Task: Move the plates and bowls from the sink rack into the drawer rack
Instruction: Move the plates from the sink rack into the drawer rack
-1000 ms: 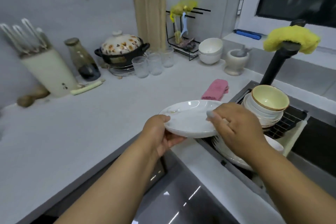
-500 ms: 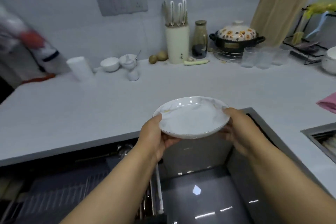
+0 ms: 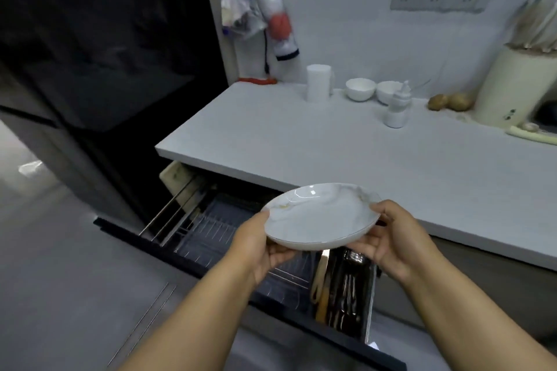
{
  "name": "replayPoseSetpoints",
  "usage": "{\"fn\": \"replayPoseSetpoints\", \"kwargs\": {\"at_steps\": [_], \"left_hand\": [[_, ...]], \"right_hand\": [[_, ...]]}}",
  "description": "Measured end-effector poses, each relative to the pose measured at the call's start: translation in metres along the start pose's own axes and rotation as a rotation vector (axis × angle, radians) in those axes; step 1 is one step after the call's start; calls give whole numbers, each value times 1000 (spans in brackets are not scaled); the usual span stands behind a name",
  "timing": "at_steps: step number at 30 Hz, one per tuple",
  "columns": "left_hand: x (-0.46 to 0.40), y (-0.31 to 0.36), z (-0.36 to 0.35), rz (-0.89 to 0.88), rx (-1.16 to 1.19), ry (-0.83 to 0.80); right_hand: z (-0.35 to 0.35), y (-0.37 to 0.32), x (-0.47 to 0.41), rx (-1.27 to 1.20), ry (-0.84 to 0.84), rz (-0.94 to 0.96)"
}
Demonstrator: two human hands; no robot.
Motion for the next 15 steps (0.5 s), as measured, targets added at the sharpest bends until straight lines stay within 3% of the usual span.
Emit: {"fn": "replayPoseSetpoints", "kwargs": {"at_steps": [8, 15], "left_hand": [[-26, -8, 79, 45, 0, 402], [-36, -8, 121, -58, 50, 660]], "right_hand": [[-44, 30, -42, 155, -115, -109], [-70, 58, -80, 194, -157, -208]]}}
Point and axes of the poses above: each hand's wrist, its own x-axis away from the middle knuckle, its own z-axis out of the back of the hand, y = z × x, the point moved 3 cm from there along -x, towards the middle knuckle, and after that the axes turned 5 degrees about z, right-handed, at the moved point
